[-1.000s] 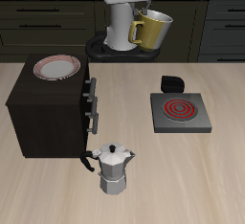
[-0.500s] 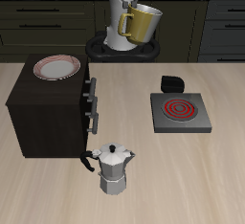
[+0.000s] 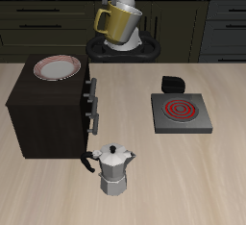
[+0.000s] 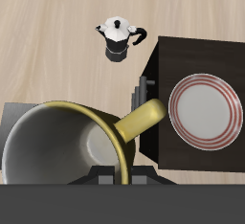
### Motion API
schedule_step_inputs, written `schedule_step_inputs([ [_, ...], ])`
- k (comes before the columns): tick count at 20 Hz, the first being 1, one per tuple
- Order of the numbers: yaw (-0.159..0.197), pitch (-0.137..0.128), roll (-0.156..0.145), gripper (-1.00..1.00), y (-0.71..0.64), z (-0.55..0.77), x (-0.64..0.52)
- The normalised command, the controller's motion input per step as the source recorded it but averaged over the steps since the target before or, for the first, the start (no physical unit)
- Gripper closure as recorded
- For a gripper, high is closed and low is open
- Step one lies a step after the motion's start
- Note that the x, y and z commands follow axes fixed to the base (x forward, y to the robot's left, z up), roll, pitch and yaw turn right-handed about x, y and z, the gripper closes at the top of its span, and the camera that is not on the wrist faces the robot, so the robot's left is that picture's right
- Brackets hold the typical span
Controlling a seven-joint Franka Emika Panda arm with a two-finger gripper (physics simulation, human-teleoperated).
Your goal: Place the mug on the plate
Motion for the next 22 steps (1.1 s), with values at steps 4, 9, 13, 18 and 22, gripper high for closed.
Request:
schedule_step_inputs([
  [4, -0.039, -0.015, -0.069, 1.0, -0.49, 0.15, 0.2],
  [9, -0.037, 0.02, -0.07, 1.0, -0.42, 0.02, 0.29],
  [13, -0.081, 0.046, -0.04, 1.0, -0.38, -0.02, 0.23],
  [18, -0.012, 0.033, -0.006, 1.0, -0.26, -0.1, 0.08],
  [22, 0.015, 0.02, -0.015, 1.0, -0.2, -0.04, 0.05],
])
